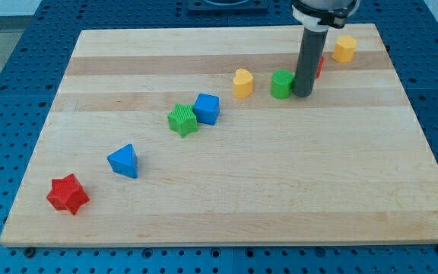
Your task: Push the heart to the left of the green circle
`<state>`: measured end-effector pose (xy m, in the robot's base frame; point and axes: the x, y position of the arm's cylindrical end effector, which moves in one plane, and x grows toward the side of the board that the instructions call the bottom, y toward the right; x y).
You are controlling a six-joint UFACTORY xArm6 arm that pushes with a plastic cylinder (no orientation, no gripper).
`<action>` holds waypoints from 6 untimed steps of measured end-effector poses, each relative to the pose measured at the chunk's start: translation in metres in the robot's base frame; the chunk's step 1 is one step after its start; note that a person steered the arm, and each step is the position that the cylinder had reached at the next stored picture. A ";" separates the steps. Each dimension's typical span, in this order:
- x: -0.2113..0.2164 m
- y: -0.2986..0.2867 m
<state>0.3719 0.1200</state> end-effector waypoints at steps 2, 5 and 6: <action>0.012 -0.001; 0.047 -0.068; 0.047 -0.090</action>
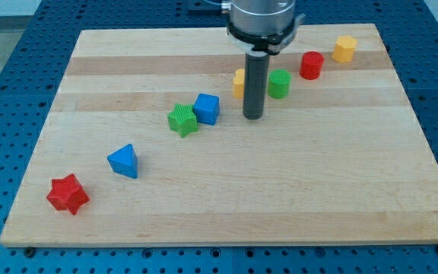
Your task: Push the heart to the left of the green circle
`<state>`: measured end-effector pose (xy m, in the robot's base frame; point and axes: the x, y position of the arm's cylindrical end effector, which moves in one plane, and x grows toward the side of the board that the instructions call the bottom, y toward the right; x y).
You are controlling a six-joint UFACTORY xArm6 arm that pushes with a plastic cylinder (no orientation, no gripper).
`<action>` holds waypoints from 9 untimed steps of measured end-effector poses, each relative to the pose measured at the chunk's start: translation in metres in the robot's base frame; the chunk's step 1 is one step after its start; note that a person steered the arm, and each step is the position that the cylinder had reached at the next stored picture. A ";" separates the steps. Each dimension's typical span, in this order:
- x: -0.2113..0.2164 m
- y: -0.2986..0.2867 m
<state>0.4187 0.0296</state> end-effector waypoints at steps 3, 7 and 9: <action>-0.024 -0.054; -0.087 -0.006; -0.086 -0.001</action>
<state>0.3327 0.0284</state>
